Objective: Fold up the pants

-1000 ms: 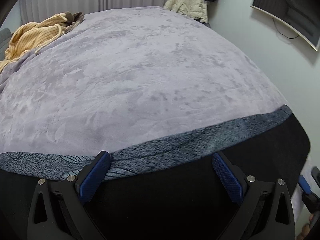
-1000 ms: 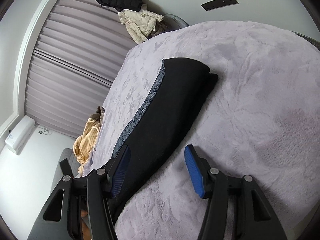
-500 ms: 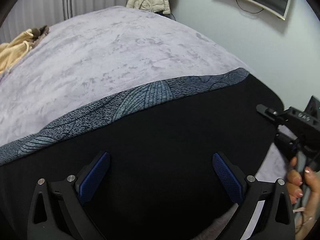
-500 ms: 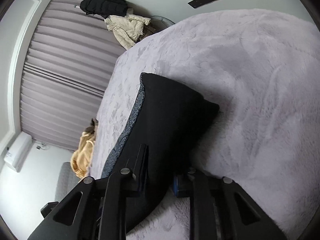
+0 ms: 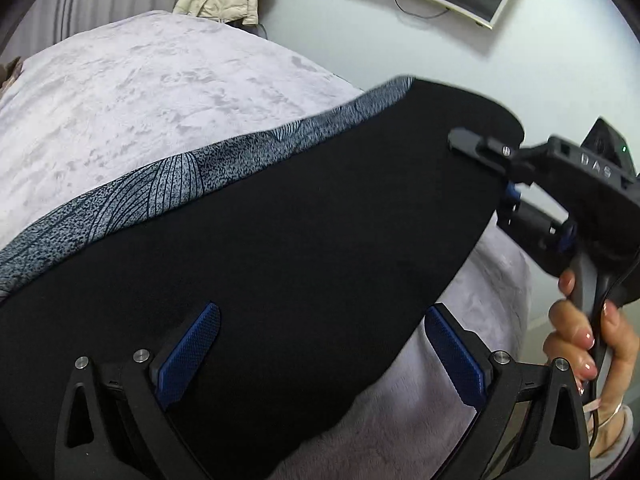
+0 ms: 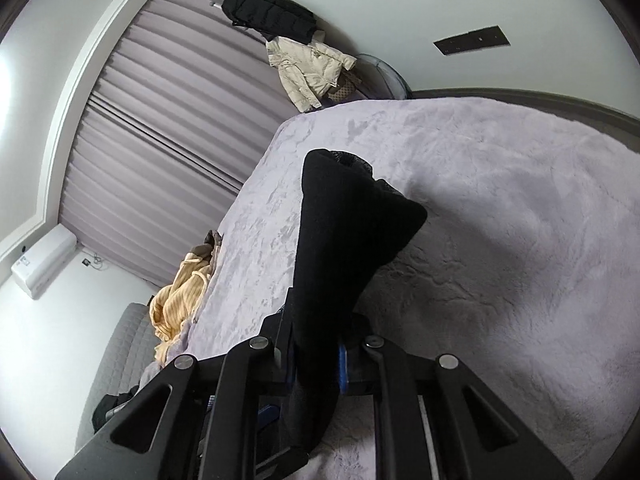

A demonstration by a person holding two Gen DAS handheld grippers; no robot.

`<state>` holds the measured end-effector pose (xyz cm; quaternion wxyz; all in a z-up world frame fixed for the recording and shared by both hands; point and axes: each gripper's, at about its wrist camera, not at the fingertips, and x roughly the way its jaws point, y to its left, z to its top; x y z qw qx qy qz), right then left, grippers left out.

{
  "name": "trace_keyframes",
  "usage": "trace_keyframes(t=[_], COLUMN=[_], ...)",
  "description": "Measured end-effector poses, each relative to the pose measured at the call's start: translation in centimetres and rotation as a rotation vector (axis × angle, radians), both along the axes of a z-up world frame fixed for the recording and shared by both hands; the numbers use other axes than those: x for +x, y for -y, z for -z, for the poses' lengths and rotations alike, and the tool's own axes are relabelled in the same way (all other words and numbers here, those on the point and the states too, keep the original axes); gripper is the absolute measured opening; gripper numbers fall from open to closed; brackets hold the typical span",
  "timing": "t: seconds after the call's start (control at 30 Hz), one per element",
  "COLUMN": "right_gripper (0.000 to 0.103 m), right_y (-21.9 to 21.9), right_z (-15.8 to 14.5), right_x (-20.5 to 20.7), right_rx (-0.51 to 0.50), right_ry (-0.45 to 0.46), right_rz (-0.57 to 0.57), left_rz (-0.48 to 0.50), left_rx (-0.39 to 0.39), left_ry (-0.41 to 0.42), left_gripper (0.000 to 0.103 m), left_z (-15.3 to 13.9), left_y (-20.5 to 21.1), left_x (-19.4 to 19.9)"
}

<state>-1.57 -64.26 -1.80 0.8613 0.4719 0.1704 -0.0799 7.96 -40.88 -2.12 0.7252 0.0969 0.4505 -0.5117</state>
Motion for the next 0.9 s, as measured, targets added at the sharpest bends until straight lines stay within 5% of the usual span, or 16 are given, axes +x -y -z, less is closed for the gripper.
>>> trace_keyframes(t=[0.3,0.57,0.73,0.9], right_gripper=[0.017,0.017,0.018,0.024], right_y=[-6.1,-17.7,-25.6,-33.8], right_z=[-7.8,-12.1,-8.7,-1.2], right_x=[0.9,4.4,7.9,11.7], right_rx=[-0.224,-0.523,-0.575,-0.798], right_ry=[0.013,-0.063,-0.138,-0.392], right_rz=[-0.095,-0.272,-0.408,-0.475], left_rz=[-0.089,-0.314,-0.488,-0.575], left_rx=[-0.053,-0.084,-0.072,-0.018], left_ry=[-0.043,-0.02,0.055,0.063], left_gripper=[0.102,0.102,0.102,0.102], left_z=[-2.7,-4.0,-4.5,-3.8], left_y=[-9.4,-20.8,-26.8,-31.9], left_x=[0.9,2.9,3.5,4.1])
